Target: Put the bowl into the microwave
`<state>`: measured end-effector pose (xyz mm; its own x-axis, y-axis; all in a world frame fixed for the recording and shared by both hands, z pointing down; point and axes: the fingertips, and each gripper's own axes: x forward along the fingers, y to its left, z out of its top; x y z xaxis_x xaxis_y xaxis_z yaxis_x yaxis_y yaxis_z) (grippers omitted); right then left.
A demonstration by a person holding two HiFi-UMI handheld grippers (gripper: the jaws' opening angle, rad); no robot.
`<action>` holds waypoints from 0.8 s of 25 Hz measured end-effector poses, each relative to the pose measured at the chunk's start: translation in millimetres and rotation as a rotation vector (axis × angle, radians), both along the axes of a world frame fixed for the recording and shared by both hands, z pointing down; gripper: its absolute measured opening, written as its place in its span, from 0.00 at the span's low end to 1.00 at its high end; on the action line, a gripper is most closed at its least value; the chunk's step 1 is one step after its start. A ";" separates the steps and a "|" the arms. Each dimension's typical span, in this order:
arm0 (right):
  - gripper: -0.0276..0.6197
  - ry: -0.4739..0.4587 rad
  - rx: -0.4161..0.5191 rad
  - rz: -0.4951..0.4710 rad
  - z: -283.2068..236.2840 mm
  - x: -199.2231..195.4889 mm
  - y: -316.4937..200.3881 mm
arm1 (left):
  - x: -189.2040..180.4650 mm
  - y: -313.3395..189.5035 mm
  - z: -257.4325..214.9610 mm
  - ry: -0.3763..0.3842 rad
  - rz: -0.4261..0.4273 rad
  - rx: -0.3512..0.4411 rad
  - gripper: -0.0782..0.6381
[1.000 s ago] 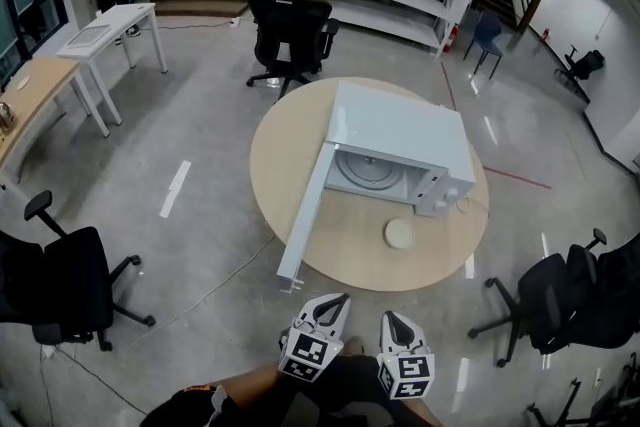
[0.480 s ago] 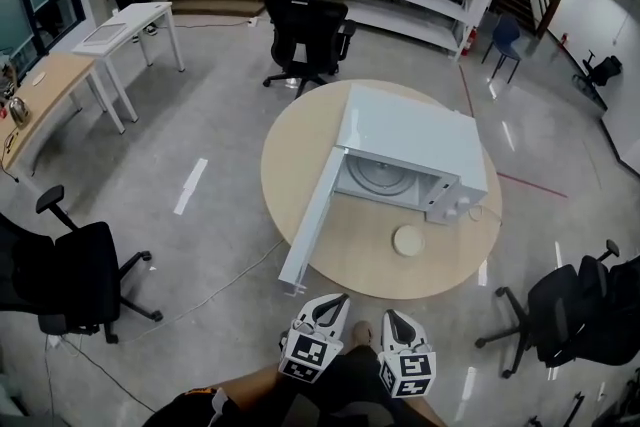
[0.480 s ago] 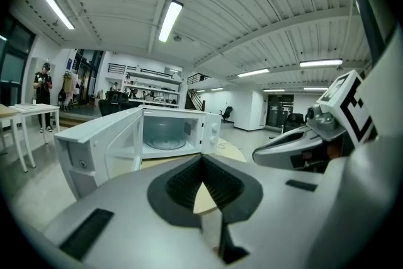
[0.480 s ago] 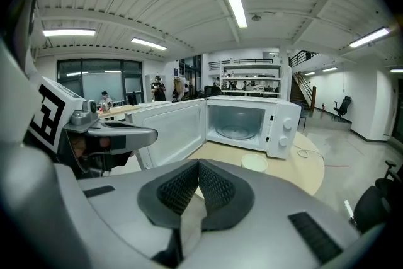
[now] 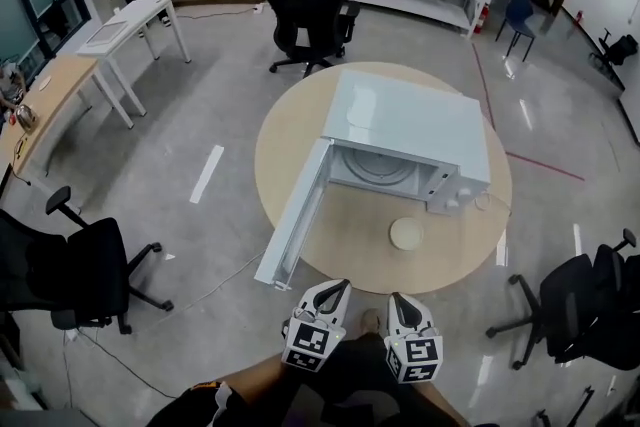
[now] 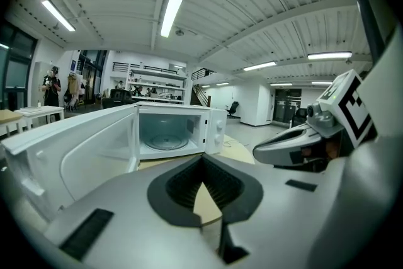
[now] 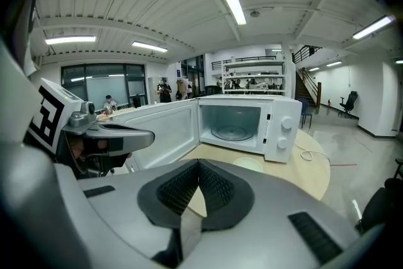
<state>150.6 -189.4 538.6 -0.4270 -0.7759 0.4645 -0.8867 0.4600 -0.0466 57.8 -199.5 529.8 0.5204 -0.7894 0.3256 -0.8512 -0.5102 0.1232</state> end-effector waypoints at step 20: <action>0.07 -0.038 -0.020 -0.094 12.1 73.6 -91.6 | 62.8 -76.5 -0.9 -0.062 -0.116 -0.001 0.18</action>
<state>224.3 -280.9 550.7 -0.5151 -0.7221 0.4617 -0.8369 0.5400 -0.0890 120.5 -276.0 528.9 0.4045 -0.8427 0.3554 -0.9104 -0.4079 0.0690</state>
